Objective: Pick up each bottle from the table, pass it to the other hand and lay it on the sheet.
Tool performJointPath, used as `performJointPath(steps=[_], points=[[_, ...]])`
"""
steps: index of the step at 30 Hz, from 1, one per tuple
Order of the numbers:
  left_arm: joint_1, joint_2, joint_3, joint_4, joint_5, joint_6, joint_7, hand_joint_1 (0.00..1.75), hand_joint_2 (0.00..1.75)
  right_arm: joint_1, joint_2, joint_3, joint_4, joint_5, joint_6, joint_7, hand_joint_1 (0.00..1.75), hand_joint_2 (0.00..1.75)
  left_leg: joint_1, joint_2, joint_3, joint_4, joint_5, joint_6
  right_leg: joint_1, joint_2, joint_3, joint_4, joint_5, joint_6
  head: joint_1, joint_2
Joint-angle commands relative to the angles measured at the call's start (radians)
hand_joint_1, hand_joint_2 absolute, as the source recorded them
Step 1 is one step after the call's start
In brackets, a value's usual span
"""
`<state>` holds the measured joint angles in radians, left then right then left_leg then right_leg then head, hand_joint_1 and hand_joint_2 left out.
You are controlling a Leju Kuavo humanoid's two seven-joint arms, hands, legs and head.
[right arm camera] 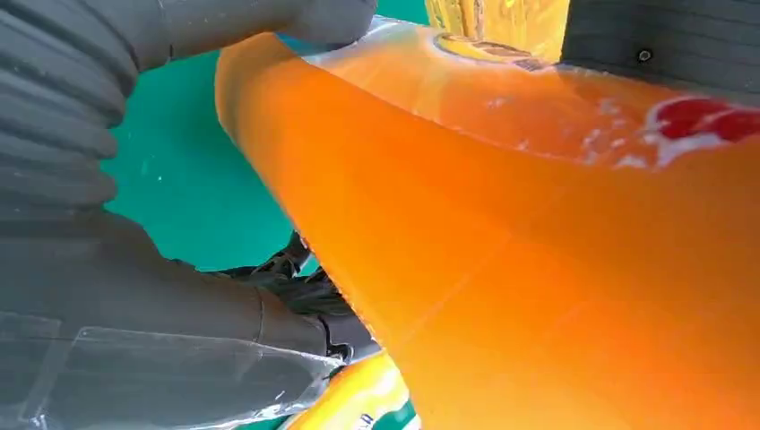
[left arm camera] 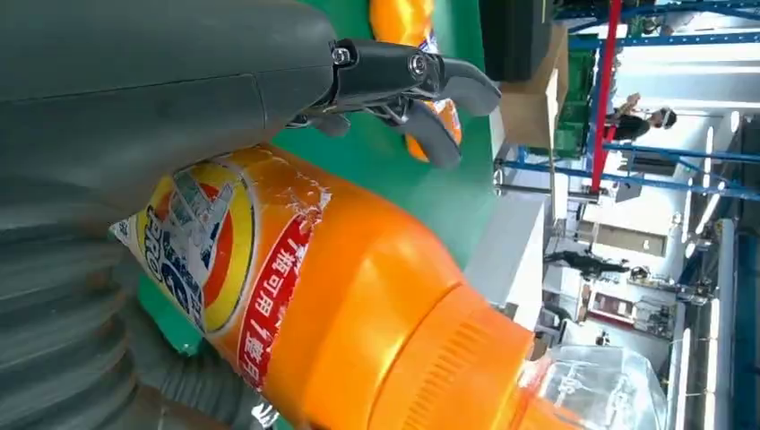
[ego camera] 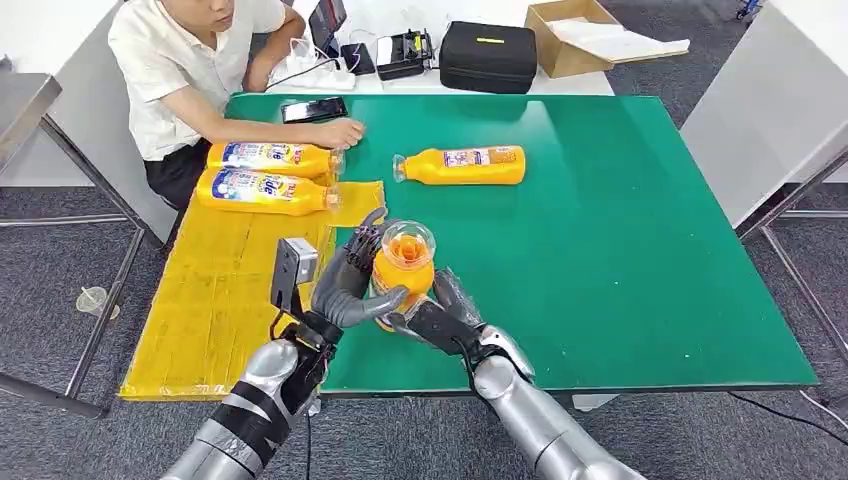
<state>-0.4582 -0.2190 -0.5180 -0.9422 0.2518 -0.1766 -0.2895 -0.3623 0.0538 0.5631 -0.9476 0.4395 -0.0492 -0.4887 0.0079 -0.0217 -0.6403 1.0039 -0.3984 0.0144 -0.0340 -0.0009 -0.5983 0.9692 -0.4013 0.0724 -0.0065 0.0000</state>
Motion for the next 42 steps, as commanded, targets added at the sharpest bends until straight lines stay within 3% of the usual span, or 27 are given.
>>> performJointPath(steps=[1,2,3,7,8,17,21,22,24,38,39,41,42], points=[[-0.026,0.031,-0.1,0.051,-0.116,0.108,0.003,0.0,1.75,-0.072,-0.013,0.05,-0.005,0.022,-0.026,0.025,1.75,1.75,0.0,0.002,0.001,0.0,0.0,0.0,0.0,0.001,0.001,0.0,0.0,-0.002,0.0,0.0],[-0.023,0.03,-0.102,0.048,-0.129,0.117,0.001,0.02,1.75,-0.071,-0.014,0.051,-0.009,0.025,-0.027,0.029,1.75,1.75,0.0,0.004,0.004,0.001,-0.002,0.0,0.001,0.003,0.003,0.001,-0.001,-0.004,0.0,0.0],[-0.022,0.032,-0.111,0.046,-0.144,0.117,-0.005,1.75,1.75,-0.072,-0.013,0.051,-0.012,0.025,-0.025,0.029,1.75,1.75,0.0,0.004,0.003,0.0,-0.002,0.0,0.001,0.002,0.002,0.0,-0.001,-0.003,0.0,0.0],[-0.012,0.03,-0.108,0.038,-0.166,0.116,-0.02,1.75,1.75,-0.068,-0.011,0.05,-0.018,0.022,-0.018,0.033,1.75,1.75,0.0,0.004,0.002,0.0,-0.001,0.0,0.0,0.003,0.001,0.0,0.0,-0.003,0.0,0.0],[-0.009,0.028,-0.106,0.034,-0.166,0.113,-0.017,0.0,1.75,-0.067,-0.012,0.048,-0.018,0.021,-0.017,0.036,1.75,1.75,0.0,0.005,0.004,0.001,-0.002,0.0,0.001,0.004,0.003,0.0,-0.001,-0.004,0.0,0.0],[-0.003,0.028,-0.103,0.021,-0.172,0.125,0.004,0.0,1.75,-0.057,-0.018,0.04,-0.021,0.029,-0.033,0.048,1.75,1.75,0.001,0.005,0.005,0.001,-0.003,0.0,0.001,0.003,0.004,0.0,-0.002,-0.004,0.0,0.0],[0.008,0.016,-0.094,0.01,-0.215,0.222,0.036,0.0,1.75,-0.049,-0.032,0.053,-0.039,0.081,-0.083,0.085,1.75,1.75,0.0,0.003,0.004,0.001,-0.002,0.0,0.001,0.002,0.003,0.0,-0.001,-0.003,0.0,0.0],[0.008,0.013,-0.088,0.013,-0.206,0.22,0.043,0.0,0.0,-0.048,-0.031,0.054,-0.042,0.081,-0.081,0.086,1.75,1.75,0.0,0.002,0.002,0.0,-0.001,0.0,0.001,0.001,0.002,0.0,-0.001,-0.003,0.0,0.0],[0.006,0.011,-0.075,0.02,-0.148,0.164,0.06,0.0,0.0,-0.058,-0.031,0.062,-0.034,0.094,-0.081,0.097,1.75,1.75,0.001,0.003,0.003,0.001,-0.002,0.0,0.001,0.001,0.002,0.0,-0.001,-0.003,0.0,0.0],[-0.008,0.007,-0.104,0.019,-0.167,0.188,0.056,0.0,0.0,-0.077,-0.032,0.081,-0.013,0.112,-0.07,0.117,1.75,1.75,0.001,0.003,0.005,0.002,-0.003,0.0,0.002,0.001,0.004,0.0,-0.002,-0.004,0.0,0.0],[-0.01,0.01,-0.11,0.021,-0.18,0.196,0.048,0.0,1.75,-0.078,-0.032,0.084,-0.013,0.114,-0.069,0.118,1.75,1.75,0.001,0.003,0.004,0.001,-0.002,0.0,0.001,0.001,0.003,0.0,-0.002,-0.004,0.0,0.0],[-0.007,0.002,-0.105,0.013,-0.178,0.201,0.034,0.0,1.75,-0.081,-0.031,0.093,-0.017,0.112,-0.06,0.119,1.75,1.75,0.0,0.001,0.001,0.0,0.0,0.0,0.0,0.0,0.0,0.0,0.0,-0.002,0.0,0.0],[-0.003,-0.001,-0.097,0.008,-0.168,0.2,0.027,0.49,1.75,-0.083,-0.031,0.097,-0.016,0.112,-0.055,0.12,1.75,1.75,0.001,0.003,0.004,0.002,-0.002,0.0,0.002,0.001,0.003,0.0,-0.002,-0.004,0.0,0.0]])
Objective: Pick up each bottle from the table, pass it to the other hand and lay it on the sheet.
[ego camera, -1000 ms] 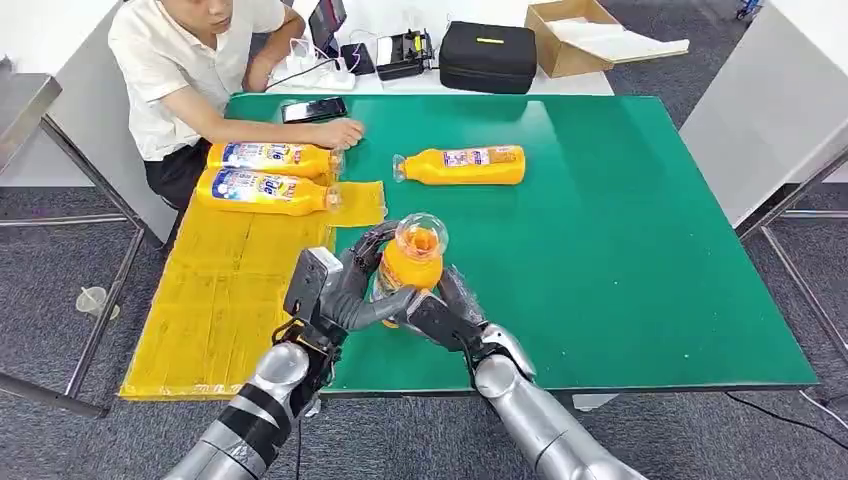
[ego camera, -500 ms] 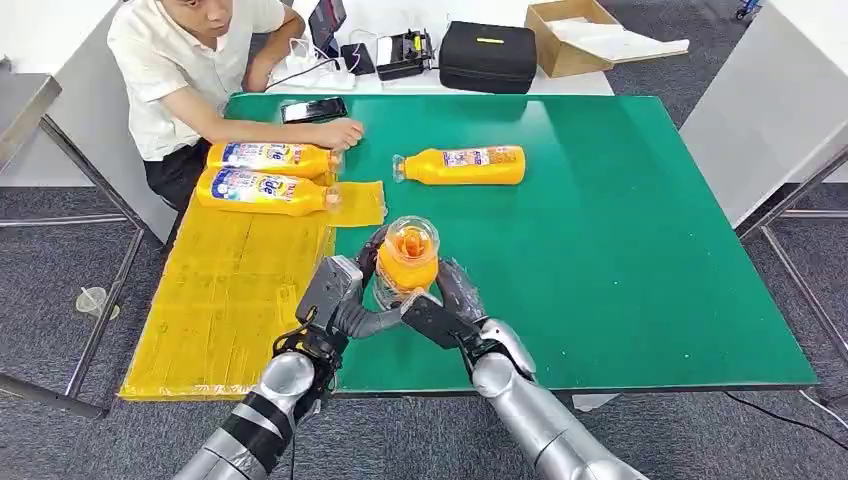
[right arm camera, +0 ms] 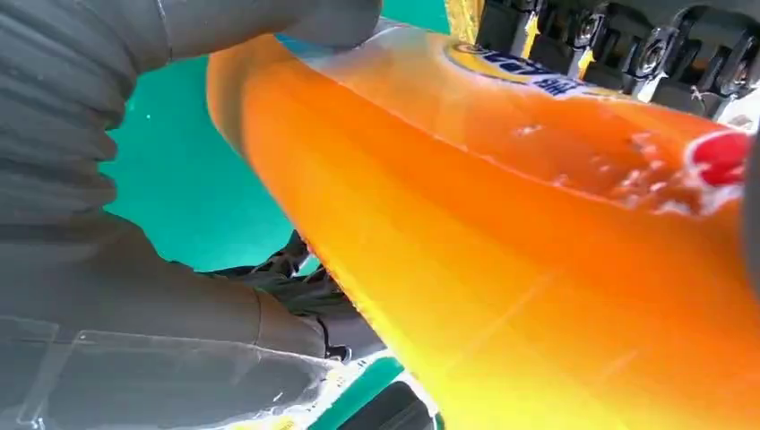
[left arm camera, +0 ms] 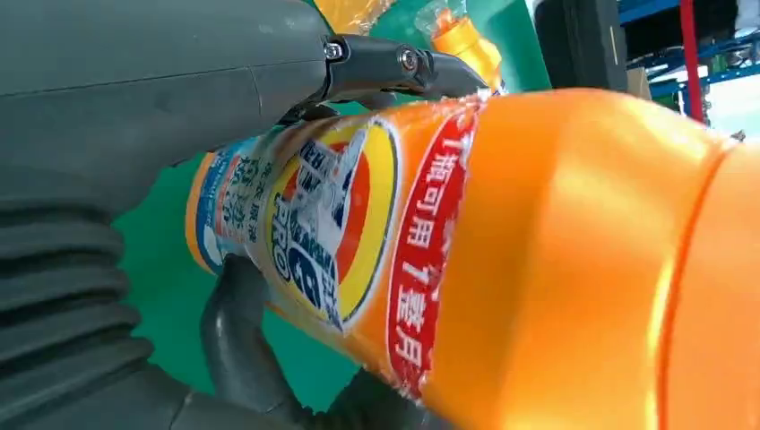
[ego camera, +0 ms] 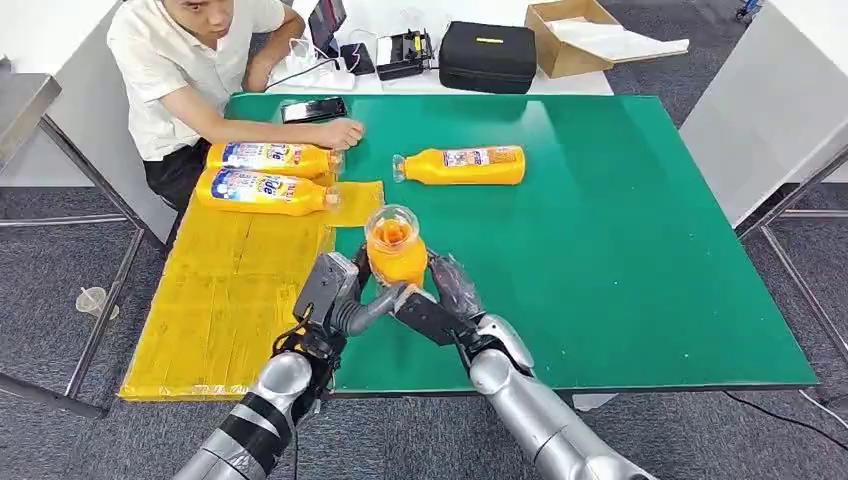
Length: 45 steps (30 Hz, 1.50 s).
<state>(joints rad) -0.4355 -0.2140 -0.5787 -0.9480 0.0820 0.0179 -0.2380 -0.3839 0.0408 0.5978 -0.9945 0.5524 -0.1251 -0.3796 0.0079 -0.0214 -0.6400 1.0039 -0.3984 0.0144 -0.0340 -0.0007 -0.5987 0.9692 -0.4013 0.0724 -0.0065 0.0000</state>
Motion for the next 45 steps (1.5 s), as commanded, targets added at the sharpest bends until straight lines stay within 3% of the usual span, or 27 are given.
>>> performJointPath(steps=[1,2,3,9,13,22,29,37,38,45], points=[[-0.014,-0.014,-0.013,0.0,0.047,-0.022,-0.039,1.45,1.75,-0.068,-0.021,0.072,0.038,0.016,0.014,0.027,1.75,1.75,0.001,0.002,0.002,0.001,-0.002,0.0,0.001,0.001,0.003,0.0,-0.001,-0.003,0.0,0.0],[-0.009,-0.013,-0.001,-0.013,0.096,-0.073,-0.039,0.37,1.75,-0.072,-0.021,0.076,0.045,0.015,0.018,0.027,1.75,1.75,0.0,0.002,0.002,0.001,-0.001,0.0,0.001,0.001,0.001,0.0,-0.001,-0.002,0.0,0.0],[-0.007,-0.01,0.0,-0.02,0.107,-0.08,-0.036,0.0,1.75,-0.078,-0.023,0.084,0.053,0.026,0.015,0.035,1.75,1.75,0.001,0.003,0.003,0.001,-0.003,0.0,0.002,0.002,0.003,0.0,-0.002,-0.004,0.0,0.0],[-0.008,-0.001,-0.012,-0.041,0.09,-0.061,-0.045,0.0,1.75,-0.089,-0.026,0.102,0.071,0.056,-0.002,0.052,1.75,1.75,0.001,0.003,0.004,0.001,-0.003,0.0,0.002,0.001,0.004,0.0,-0.002,-0.004,0.0,0.0],[-0.016,0.004,-0.058,-0.037,-0.09,0.092,-0.069,0.0,1.75,-0.11,-0.041,0.143,0.087,0.139,-0.017,0.128,1.75,1.75,0.0,0.002,0.002,0.001,-0.001,0.0,0.001,0.001,0.002,0.0,-0.001,-0.003,0.0,0.0],[-0.08,-0.035,0.056,0.099,-0.119,0.157,-0.053,0.0,1.75,-0.14,-0.013,0.178,0.125,0.183,-0.006,0.165,1.75,1.75,0.001,0.002,0.002,0.001,-0.001,0.0,0.002,0.001,0.002,0.0,-0.001,-0.003,0.0,0.0],[-0.062,-0.067,0.119,0.099,-0.062,0.215,-0.082,0.0,1.75,-0.135,-0.016,0.185,0.112,0.183,-0.02,0.162,1.75,1.75,0.001,0.002,0.003,0.001,-0.001,0.0,0.001,0.001,0.003,0.0,-0.001,-0.003,0.0,0.0],[-0.026,-0.057,0.117,0.001,0.182,0.028,-0.026,0.0,1.75,-0.155,-0.023,0.217,0.134,0.21,-0.036,0.185,1.75,1.75,0.001,0.002,0.003,0.001,-0.002,0.0,0.001,0.001,0.003,0.0,-0.001,-0.003,0.0,0.0],[-0.027,-0.05,0.103,-0.005,0.161,0.046,-0.041,1.45,1.75,-0.158,-0.023,0.221,0.136,0.214,-0.037,0.188,1.75,1.75,0.001,0.004,0.005,0.002,-0.003,-0.001,0.002,0.002,0.005,0.0,-0.002,-0.005,0.0,0.0],[-0.027,-0.05,0.103,-0.005,0.161,0.046,-0.041,1.45,1.75,-0.158,-0.023,0.221,0.136,0.214,-0.037,0.188,1.75,1.75,0.0,0.002,0.003,0.0,-0.001,0.0,0.001,0.0,0.002,0.0,-0.001,-0.003,0.0,0.0]])
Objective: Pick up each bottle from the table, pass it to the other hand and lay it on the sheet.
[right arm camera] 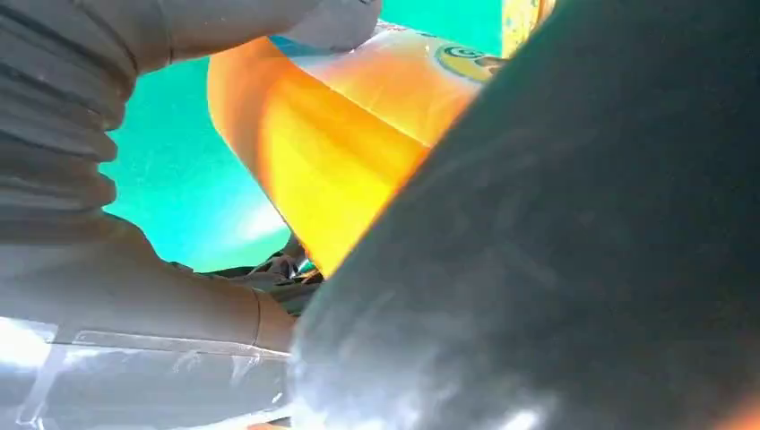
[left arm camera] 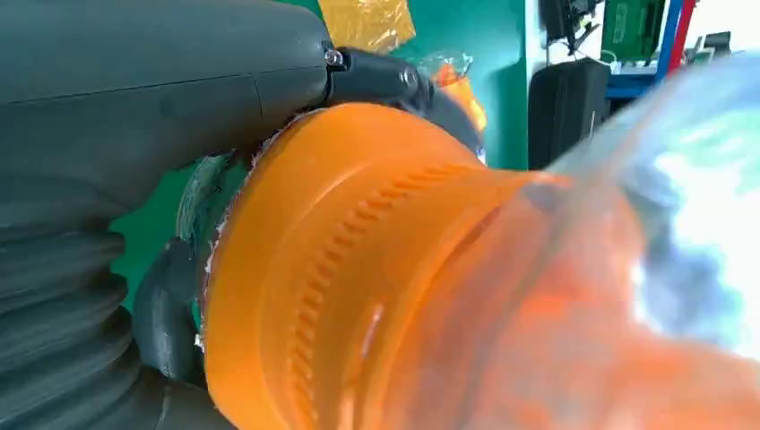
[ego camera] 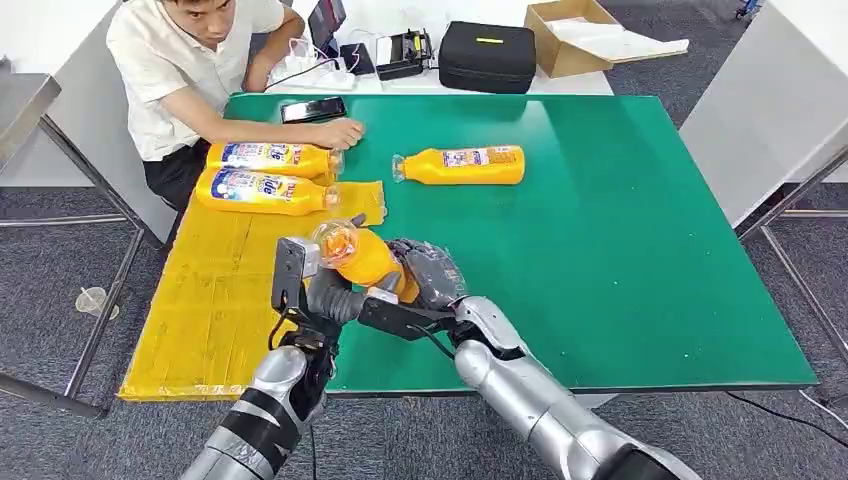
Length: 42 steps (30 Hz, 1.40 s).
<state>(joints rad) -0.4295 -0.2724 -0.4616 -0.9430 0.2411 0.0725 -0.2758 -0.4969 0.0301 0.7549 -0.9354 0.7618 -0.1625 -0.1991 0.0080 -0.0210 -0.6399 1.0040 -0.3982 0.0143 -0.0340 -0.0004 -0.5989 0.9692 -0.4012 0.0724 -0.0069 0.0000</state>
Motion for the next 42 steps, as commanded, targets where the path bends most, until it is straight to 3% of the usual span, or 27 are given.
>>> performJointPath(steps=[1,3,4,12,13,15,16,17,18,21,23,27,34,36,39,42], points=[[-0.033,0.008,-0.014,-0.01,0.002,-0.009,-0.003,1.45,1.75,-0.045,-0.012,0.064,0.077,0.004,0.0,0.007,1.75,1.75,0.001,0.002,0.004,0.001,-0.002,0.0,0.002,0.0,0.005,0.0,-0.002,-0.004,0.0,0.0],[-0.033,0.008,-0.014,-0.01,0.002,-0.009,-0.003,1.45,1.75,-0.045,-0.012,0.064,0.077,0.004,0.0,0.007,1.75,1.75,0.0,0.001,0.002,0.0,-0.001,0.0,0.001,0.0,0.002,0.0,-0.001,-0.003,0.0,0.0],[-0.033,0.008,-0.014,-0.01,0.002,-0.009,-0.003,1.75,1.75,-0.045,-0.012,0.064,0.077,0.004,0.0,0.007,1.75,1.75,0.001,0.002,0.004,0.001,-0.002,0.0,0.002,0.0,0.004,0.0,-0.002,-0.004,0.0,0.0],[-0.029,0.021,-0.042,-0.038,-0.099,0.09,-0.078,1.75,1.75,-0.03,-0.009,0.029,0.072,-0.044,0.01,-0.01,1.75,1.75,0.001,0.001,0.002,0.0,-0.001,0.0,0.001,-0.001,0.003,0.0,-0.001,-0.003,0.0,0.0],[-0.026,0.022,-0.047,-0.049,-0.113,0.107,-0.085,1.75,1.75,-0.024,-0.005,0.021,0.072,-0.053,0.007,-0.016,1.43,1.75,0.001,0.001,0.003,0.001,-0.002,0.0,0.002,-0.001,0.004,0.0,-0.002,-0.003,0.0,0.0],[-0.017,0.023,-0.054,-0.082,-0.138,0.137,-0.096,1.75,1.75,-0.017,0.003,0.015,0.076,-0.061,0.005,-0.023,1.34,1.75,0.001,0.001,0.002,0.0,-0.001,0.0,0.001,0.0,0.002,-0.001,-0.001,-0.003,0.0,0.0],[-0.011,0.024,-0.054,-0.1,-0.142,0.145,-0.097,1.75,1.75,-0.012,0.008,0.008,0.078,-0.07,0.004,-0.029,0.38,1.75,0.002,0.003,0.007,0.002,-0.005,0.0,0.003,0.0,0.008,0.0,-0.004,-0.006,0.0,0.0],[-0.008,0.025,-0.057,-0.111,-0.147,0.15,-0.101,1.75,1.75,-0.01,0.011,0.006,0.08,-0.071,0.002,-0.032,0.1,1.75,0.001,0.001,0.004,0.001,-0.002,0.0,0.002,-0.001,0.004,0.0,-0.002,-0.004,0.0,0.0],[-0.006,0.027,-0.058,-0.123,-0.146,0.148,-0.098,1.75,1.75,-0.007,0.016,0.002,0.084,-0.078,0.002,-0.035,0.0,1.75,0.002,0.002,0.006,0.002,-0.004,-0.001,0.003,0.0,0.007,0.0,-0.003,-0.005,0.0,0.0],[-0.005,0.037,-0.057,-0.133,-0.151,0.156,-0.09,1.75,1.75,0.009,0.029,-0.019,0.089,-0.085,-0.033,-0.029,0.0,1.75,0.001,0.001,0.002,0.0,-0.001,0.0,0.001,0.0,0.002,-0.001,-0.001,-0.002,0.0,0.0],[-0.002,0.07,-0.063,-0.144,-0.209,0.197,-0.092,1.75,1.75,0.032,0.021,-0.041,0.091,-0.069,-0.083,-0.011,0.0,1.75,0.002,0.002,0.007,0.001,-0.004,-0.001,0.003,0.0,0.007,0.0,-0.003,-0.006,0.0,0.0],[0.024,0.158,-0.025,-0.22,-0.355,0.224,-0.067,1.75,1.75,0.085,-0.025,-0.116,0.07,0.007,-0.183,0.04,0.0,1.75,0.0,0.001,0.004,-0.001,-0.001,0.0,0.001,0.0,0.004,-0.002,-0.001,-0.003,0.0,0.0],[0.074,0.168,0.074,-0.295,-0.393,0.165,-0.049,1.75,1.75,0.161,-0.04,-0.229,-0.016,0.063,-0.226,0.008,0.0,1.75,0.0,0.001,0.002,-0.001,-0.001,0.0,0.001,0.0,0.002,-0.001,-0.001,-0.003,0.0,0.0],[0.068,0.188,0.069,-0.289,-0.499,0.218,-0.037,1.75,1.75,0.197,-0.035,-0.261,-0.064,0.094,-0.274,-0.009,0.0,1.75,0.0,0.002,0.003,0.0,-0.002,0.0,0.001,0.001,0.003,0.0,-0.001,-0.003,0.0,0.0],[0.041,0.273,0.064,-0.225,-0.81,0.254,0.091,1.75,1.75,0.286,-0.021,-0.332,-0.184,0.129,-0.355,-0.043,0.0,1.75,0.001,0.002,0.004,0.0,-0.002,-0.001,0.002,0.0,0.004,0.0,-0.002,-0.004,0.0,0.0],[0.041,0.269,0.105,-0.204,-0.824,0.232,0.061,1.75,1.75,0.306,-0.021,-0.346,-0.218,0.138,-0.344,-0.047,0.0,1.75,0.001,0.002,0.004,-0.001,-0.002,-0.001,0.001,0.001,0.004,0.0,-0.002,-0.004,0.0,0.0]])
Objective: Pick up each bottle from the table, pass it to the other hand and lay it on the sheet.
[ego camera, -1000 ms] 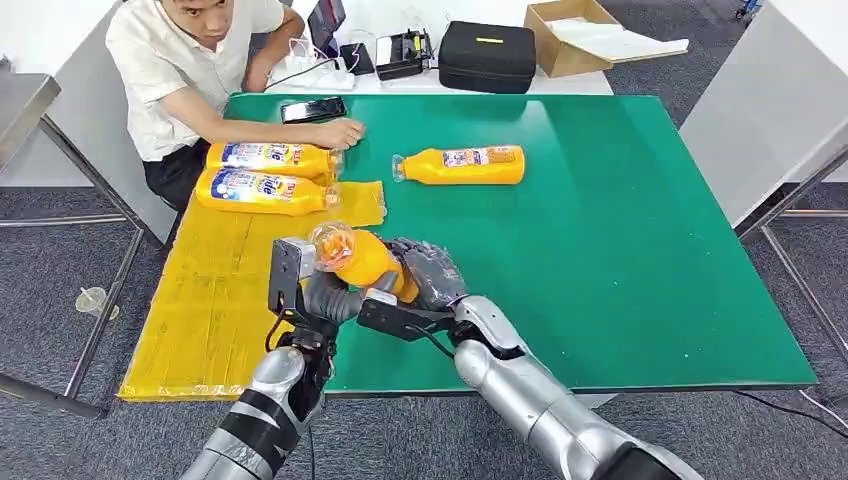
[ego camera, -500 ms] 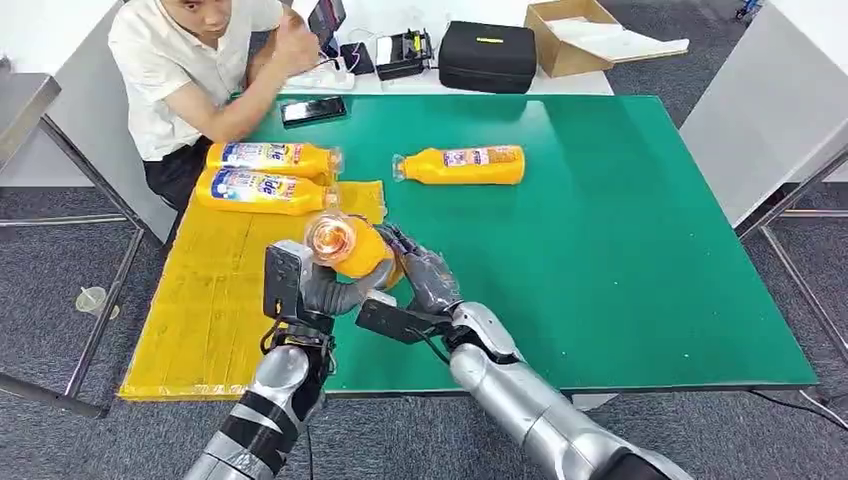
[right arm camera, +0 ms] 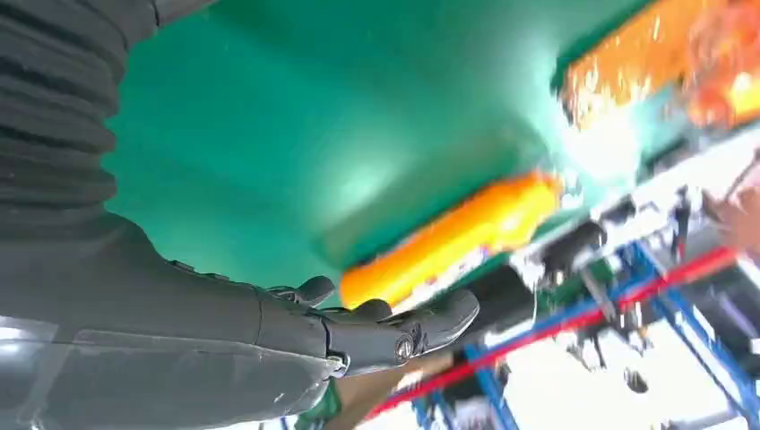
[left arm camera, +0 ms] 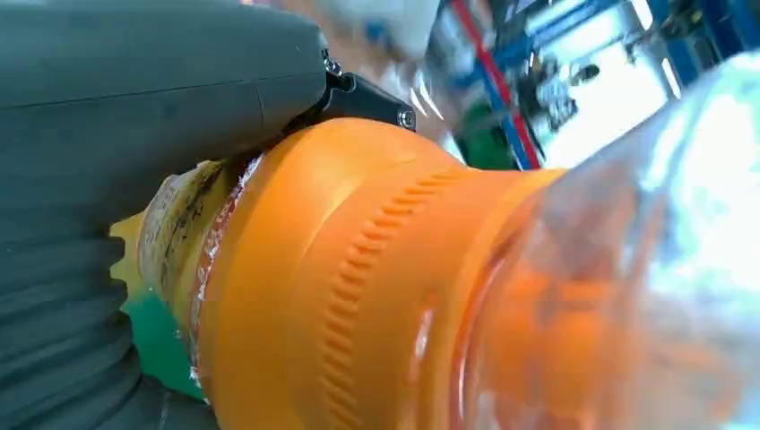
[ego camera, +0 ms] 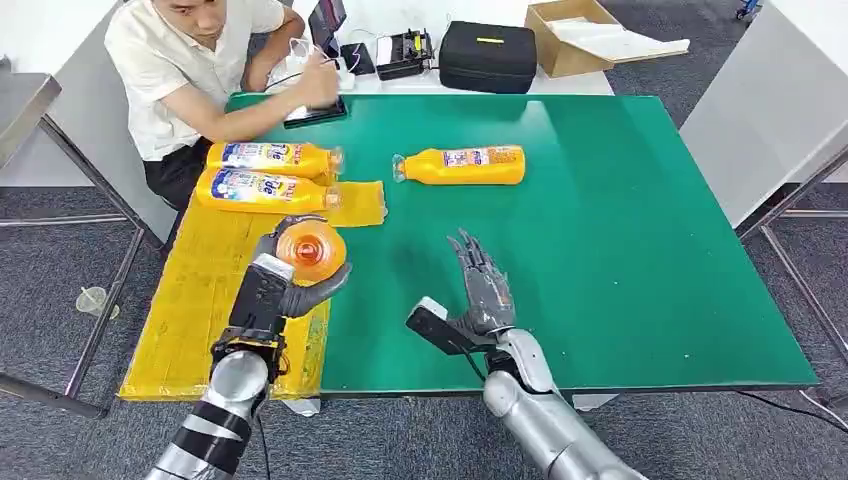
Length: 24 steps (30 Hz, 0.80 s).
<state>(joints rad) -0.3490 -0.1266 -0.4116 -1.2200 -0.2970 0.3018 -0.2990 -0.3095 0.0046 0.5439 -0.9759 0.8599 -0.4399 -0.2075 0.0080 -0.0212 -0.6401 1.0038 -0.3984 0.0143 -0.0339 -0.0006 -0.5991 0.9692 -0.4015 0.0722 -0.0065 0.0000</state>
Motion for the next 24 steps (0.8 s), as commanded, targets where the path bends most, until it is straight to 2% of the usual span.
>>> performJointPath(steps=[1,3,4,5,7,8,9,11,13,14,15,16,18,21,24], points=[[-0.04,0.123,0.055,0.073,-0.286,0.003,0.085,1.75,1.75,0.119,0.005,-0.135,-0.178,0.04,-0.067,-0.039,0.0,1.75,0.001,0.004,0.007,0.0,-0.003,-0.001,0.002,0.002,0.006,0.0,-0.002,-0.005,0.0,0.0],[-0.039,0.115,0.058,0.073,-0.29,0.0,0.082,1.75,1.75,0.116,0.007,-0.138,-0.174,0.04,-0.063,-0.039,0.0,1.75,0.001,0.002,0.003,0.0,-0.002,-0.001,0.002,0.001,0.003,0.0,-0.001,-0.004,0.0,0.0],[-0.037,0.11,0.06,0.069,-0.295,-0.002,0.081,1.75,1.75,0.113,0.008,-0.139,-0.168,0.042,-0.059,-0.04,0.0,1.75,0.002,0.005,0.008,0.002,-0.005,-0.001,0.004,0.002,0.008,0.001,-0.004,-0.007,0.0,0.0],[-0.037,0.11,0.06,0.069,-0.295,-0.002,0.081,1.75,1.75,0.113,0.008,-0.139,-0.168,0.042,-0.059,-0.04,0.0,1.75,0.001,0.003,0.004,0.0,-0.002,0.0,0.002,0.001,0.004,0.0,-0.002,-0.004,0.0,0.0],[-0.037,0.11,0.06,0.069,-0.295,-0.002,0.081,1.75,1.75,0.113,0.008,-0.139,-0.168,0.042,-0.059,-0.04,0.0,1.75,0.002,0.003,0.007,0.002,-0.004,0.0,0.003,0.001,0.007,0.0,-0.003,-0.006,0.0,0.0],[-0.037,0.11,0.06,0.069,-0.295,-0.002,0.081,1.75,1.75,0.113,0.008,-0.139,-0.168,0.042,-0.059,-0.04,0.0,1.75,0.001,0.001,0.002,0.0,-0.001,0.0,0.001,0.0,0.002,0.0,-0.001,-0.003,0.0,0.0],[-0.04,0.115,0.052,0.072,-0.326,-0.01,0.1,1.75,1.75,0.113,0.014,-0.147,-0.166,0.047,-0.067,-0.049,0.0,1.75,0.002,0.003,0.006,0.001,-0.003,0.0,0.003,0.001,0.006,0.0,-0.003,-0.005,0.0,0.0],[-0.084,0.163,0.014,0.12,-0.454,-0.082,0.179,1.75,1.75,0.138,0.016,-0.174,-0.204,0.046,-0.09,-0.064,0.0,1.75,0.001,0.002,0.003,0.0,-0.001,0.0,0.001,0.001,0.003,0.0,-0.001,-0.003,0.0,0.0],[-0.135,0.183,0.009,0.182,-0.509,-0.136,0.186,1.75,1.75,0.162,0.016,-0.198,-0.243,0.036,-0.087,-0.074,0.0,1.75,0.002,0.001,0.006,0.001,-0.003,-0.001,0.003,-0.001,0.006,0.001,-0.003,-0.006,0.0,0.0],[-0.18,0.197,-0.022,0.235,-0.541,-0.204,0.198,1.75,1.75,0.169,0.017,-0.207,-0.249,0.027,-0.076,-0.083,0.0,1.75,0.001,0.0,0.003,0.0,-0.001,-0.001,0.001,-0.001,0.003,0.0,-0.001,-0.004,0.0,0.0],[-0.214,0.198,-0.037,0.276,-0.556,-0.233,0.201,1.75,1.75,0.17,0.02,-0.213,-0.244,0.016,-0.065,-0.092,0.0,1.75,0.003,0.002,0.008,0.002,-0.004,-0.002,0.004,-0.001,0.008,0.001,-0.004,-0.008,0.0,0.0],[-0.244,0.194,-0.048,0.315,-0.569,-0.254,0.199,1.75,1.75,0.17,0.024,-0.216,-0.237,0.007,-0.053,-0.102,0.0,1.75,0.002,-0.002,0.002,0.001,0.0,-0.001,0.002,-0.004,0.003,0.001,-0.002,-0.004,0.0,0.0],[-0.286,0.18,-0.056,0.365,-0.577,-0.274,0.196,1.75,1.75,0.165,0.029,-0.217,-0.221,-0.004,-0.039,-0.117,0.0,1.75,0.002,0.0,0.004,0.001,-0.002,-0.001,0.003,-0.002,0.003,0.001,-0.002,-0.005,0.0,0.0],[-0.289,0.178,-0.056,0.364,-0.577,-0.274,0.196,1.75,1.75,0.165,0.029,-0.216,-0.221,-0.004,-0.039,-0.117,0.0,1.75,0.003,-0.001,0.003,0.001,-0.001,-0.001,0.003,-0.003,0.003,0.001,-0.002,-0.005,0.0,0.0],[-0.332,0.171,-0.085,0.42,-0.58,-0.346,0.22,1.75,1.75,0.158,0.038,-0.215,-0.207,-0.029,-0.036,-0.138,0.0,1.75,0.002,0.0,0.002,0.0,0.0,-0.001,0.002,-0.001,0.001,0.0,-0.001,-0.003,0.0,0.0]])
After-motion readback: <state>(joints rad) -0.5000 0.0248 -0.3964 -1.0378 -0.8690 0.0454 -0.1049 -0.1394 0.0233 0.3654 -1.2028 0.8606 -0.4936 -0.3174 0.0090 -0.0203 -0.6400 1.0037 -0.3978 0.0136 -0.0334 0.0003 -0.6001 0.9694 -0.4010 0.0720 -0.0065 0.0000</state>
